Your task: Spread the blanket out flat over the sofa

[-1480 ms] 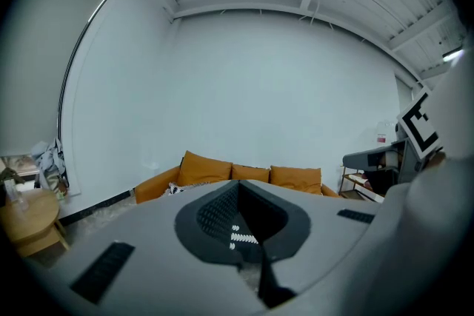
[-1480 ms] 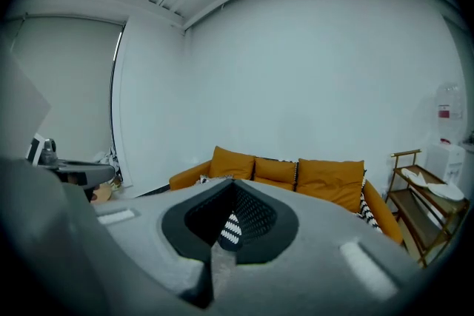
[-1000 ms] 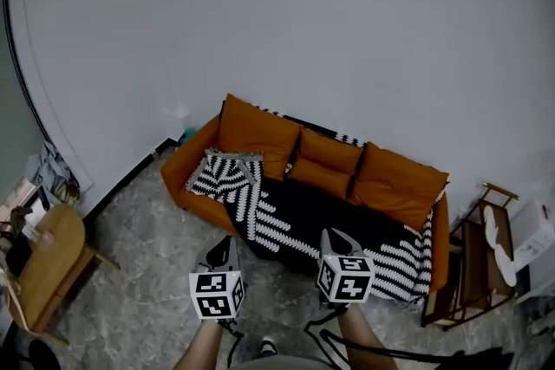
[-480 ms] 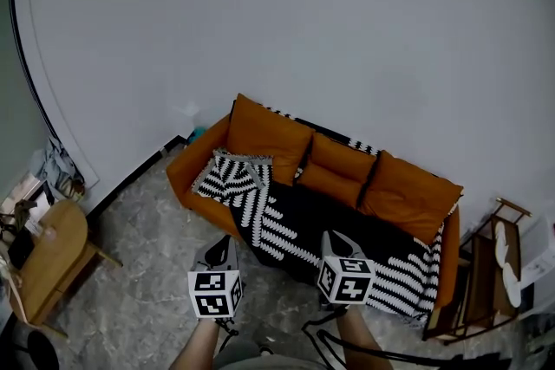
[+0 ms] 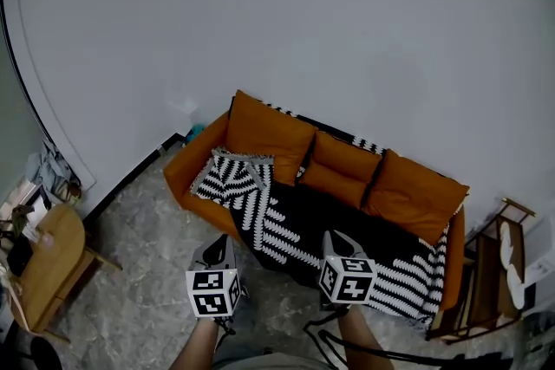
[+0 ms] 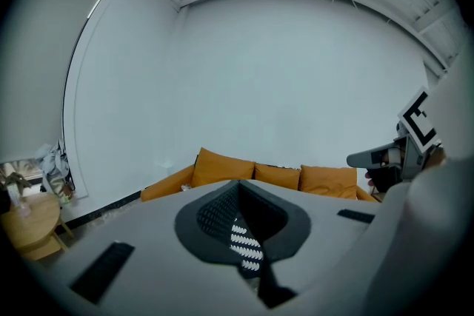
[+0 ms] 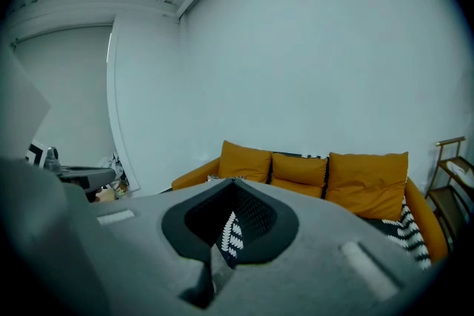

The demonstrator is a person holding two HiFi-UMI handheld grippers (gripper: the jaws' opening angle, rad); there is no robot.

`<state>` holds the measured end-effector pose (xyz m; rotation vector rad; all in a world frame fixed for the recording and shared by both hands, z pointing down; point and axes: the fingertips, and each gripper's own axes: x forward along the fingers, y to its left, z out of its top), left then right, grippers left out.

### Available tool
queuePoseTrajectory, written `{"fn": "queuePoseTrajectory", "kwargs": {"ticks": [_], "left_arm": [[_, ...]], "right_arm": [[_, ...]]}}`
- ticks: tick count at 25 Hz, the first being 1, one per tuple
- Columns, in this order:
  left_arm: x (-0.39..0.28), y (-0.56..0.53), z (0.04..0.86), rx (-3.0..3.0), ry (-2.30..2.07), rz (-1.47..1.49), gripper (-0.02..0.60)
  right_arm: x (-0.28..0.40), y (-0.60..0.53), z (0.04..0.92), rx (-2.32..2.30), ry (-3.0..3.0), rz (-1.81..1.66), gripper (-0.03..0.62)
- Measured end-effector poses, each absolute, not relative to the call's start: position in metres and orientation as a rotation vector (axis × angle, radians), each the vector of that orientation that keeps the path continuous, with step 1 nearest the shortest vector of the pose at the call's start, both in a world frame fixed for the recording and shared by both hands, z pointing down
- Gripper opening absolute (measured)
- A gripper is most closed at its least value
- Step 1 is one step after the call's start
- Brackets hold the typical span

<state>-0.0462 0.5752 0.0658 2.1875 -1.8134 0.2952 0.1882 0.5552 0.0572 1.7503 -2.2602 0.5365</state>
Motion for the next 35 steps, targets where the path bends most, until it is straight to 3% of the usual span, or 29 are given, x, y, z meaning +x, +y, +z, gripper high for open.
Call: {"fn": "queuePoseTrajectory", "kwargs": {"ticks": [35], "left_arm": [[-0.227,0.277,0.061,2.131,-1.759,0.138,0.004]], "right_arm": [[0.041,0.277,0.017,1.791,-2.107,0.351,0.005]]}}
